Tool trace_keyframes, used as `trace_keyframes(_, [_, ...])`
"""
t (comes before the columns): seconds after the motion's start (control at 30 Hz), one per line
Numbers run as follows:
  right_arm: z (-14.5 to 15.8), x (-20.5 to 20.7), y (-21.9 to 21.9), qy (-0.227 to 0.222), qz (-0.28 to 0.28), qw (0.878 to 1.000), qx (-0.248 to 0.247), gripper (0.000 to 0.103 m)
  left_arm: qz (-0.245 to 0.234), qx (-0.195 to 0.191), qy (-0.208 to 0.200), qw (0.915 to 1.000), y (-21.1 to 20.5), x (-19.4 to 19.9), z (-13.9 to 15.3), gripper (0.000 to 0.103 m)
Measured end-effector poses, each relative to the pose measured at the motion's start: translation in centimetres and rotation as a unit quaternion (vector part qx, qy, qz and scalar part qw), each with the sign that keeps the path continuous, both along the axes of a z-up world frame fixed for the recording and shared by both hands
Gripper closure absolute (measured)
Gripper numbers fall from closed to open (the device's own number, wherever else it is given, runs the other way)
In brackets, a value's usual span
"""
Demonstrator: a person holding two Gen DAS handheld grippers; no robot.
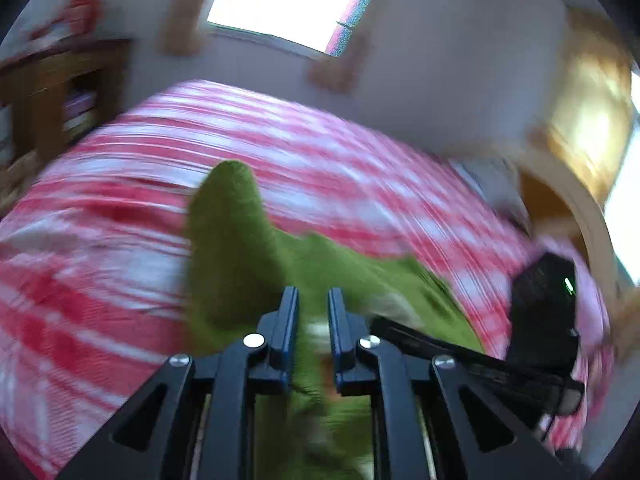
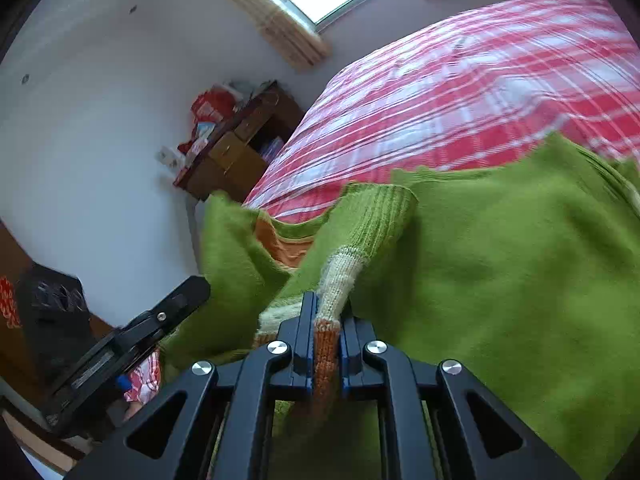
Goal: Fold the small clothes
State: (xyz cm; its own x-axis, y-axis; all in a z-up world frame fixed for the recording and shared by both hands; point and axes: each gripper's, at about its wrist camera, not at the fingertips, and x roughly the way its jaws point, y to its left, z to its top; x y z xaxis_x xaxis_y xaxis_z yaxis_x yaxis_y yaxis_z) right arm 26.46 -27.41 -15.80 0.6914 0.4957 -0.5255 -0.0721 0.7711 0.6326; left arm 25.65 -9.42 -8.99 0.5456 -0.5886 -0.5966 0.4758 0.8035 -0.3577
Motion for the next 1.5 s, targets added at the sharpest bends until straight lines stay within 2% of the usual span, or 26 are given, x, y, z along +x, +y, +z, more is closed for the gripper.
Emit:
trace_keyframes(0.07, [-1.4,-0.3,-1.1,0.022,-0.011,1.000,0.016,0.094,-0.057,0.017,0.029,0.9978,-3.0,0.3,-1.5,0.088])
trace_keyframes(0.13, [-2.4,-0.5,-1.9,0.038,-0.009,0.999,0.034,0.094,-0.067,0.037,0.043,0.9961,-4.2,0.0,-2.5,0.088])
trace_keyframes(0.2, [-1.9,-0.9,-1.9,0.032,0.000,0.999,0.020,0.093,-0.070,0.019,0.028,0.9970,-3.1,-0.8,-2.0,0.081])
trace_keyframes(0.27, [-1.5,-1.0,-2.0,0.038,0.004,0.999,0.015,0.087,-0.068,-0.003,0.004,0.9977,-0.6,-2.3,-0.7,0.066])
trace_keyframes(0.3, [-1.2,-1.0,-2.3,0.041,0.003,0.999,0.019,0.080,-0.063,-0.013,-0.006,0.9979,0.8,-2.8,-0.3,0.060])
trace_keyframes(0.33, [-0.8,-1.3,-2.5,0.037,-0.005,0.999,0.017,0.071,-0.053,-0.020,-0.019,0.9982,2.2,-3.4,0.1,0.045])
trace_keyframes(0.37, [-0.2,-1.6,-2.6,0.028,-0.016,0.999,0.010,0.066,-0.031,-0.027,-0.041,0.9983,4.2,-4.3,0.7,0.029])
trace_keyframes(0.4, [0.8,-2.2,-2.7,0.010,-0.036,0.999,-0.011,0.056,-0.012,-0.030,-0.054,0.9980,5.2,-4.7,1.0,0.025])
trace_keyframes(0.43, [2.1,-3.0,-2.5,-0.017,-0.055,0.998,-0.039,0.054,0.006,-0.032,-0.060,0.9977,6.3,-5.0,1.0,0.022])
trace_keyframes(0.5, [4.0,-3.6,-2.0,-0.057,-0.050,0.996,-0.040,0.054,0.043,-0.030,-0.060,0.9968,8.7,-4.9,0.7,0.022])
trace_keyframes(0.57, [4.6,-3.0,-0.8,-0.062,-0.013,0.998,-0.006,0.054,0.074,-0.033,-0.046,0.9956,10.3,-4.1,-0.2,0.022])
trace_keyframes(0.63, [4.4,-0.8,1.2,-0.036,0.031,0.999,0.023,0.054,0.095,-0.047,-0.017,0.9942,10.9,-3.1,-1.8,0.022])
trace_keyframes(0.7, [3.3,1.9,3.5,0.002,0.048,0.999,0.009,0.054,0.109,-0.056,-0.007,0.9924,11.4,-3.1,-2.5,0.022])
trace_keyframes(0.77, [1.9,3.8,5.3,0.027,0.071,0.997,-0.003,0.054,0.116,-0.048,-0.005,0.9921,11.6,-3.8,-2.8,0.022])
trace_keyframes(0.8, [1.2,4.5,6.2,0.037,0.089,0.995,-0.004,0.056,0.117,-0.040,-0.005,0.9924,11.5,-4.1,-2.9,0.022])
trace_keyframes(0.83, [0.7,4.9,7.5,0.045,0.108,0.993,-0.013,0.080,0.118,-0.032,-0.008,0.9925,11.5,-4.2,-2.8,0.022])
trace_keyframes(0.87, [0.6,5.0,8.0,0.045,0.112,0.992,-0.030,0.090,0.117,-0.031,-0.011,0.9926,11.7,-4.5,-2.7,0.022])
trace_keyframes(0.9, [1.1,4.7,8.3,0.033,0.105,0.993,-0.053,0.091,0.113,-0.033,-0.013,0.9930,11.6,-4.5,-2.6,0.022])
trace_keyframes(1.0, [3.3,3.1,6.6,-0.012,0.081,0.995,-0.051,0.093,0.102,-0.042,-0.030,0.9935,11.8,-5.0,-1.9,0.022])
trace_keyframes(1.1, [4.8,1.0,3.1,-0.034,0.053,0.997,-0.040,0.093,0.084,-0.054,-0.038,0.9942,11.2,-5.0,-1.5,0.022])
trace_keyframes(1.17, [4.9,0.3,0.8,-0.031,0.037,0.998,-0.036,0.093,0.074,-0.056,-0.041,0.9948,10.2,-4.9,-1.2,0.022])
trace_keyframes(1.37, [-0.5,0.7,-3.3,0.041,0.002,0.999,-0.021,0.093,0.036,-0.013,-0.030,0.9988,4.4,-5.0,-2.1,0.022])
trace_keyframes(1.43, [-1.7,0.3,-4.7,0.046,-0.007,0.999,0.023,0.093,0.015,0.025,-0.030,0.9991,2.1,-5.4,-3.0,0.022])
trace_keyframes(1.5, [-1.5,-0.1,-5.2,0.046,-0.005,0.998,0.042,0.087,0.021,0.093,-0.052,0.9941,0.5,-6.1,-3.9,0.022])
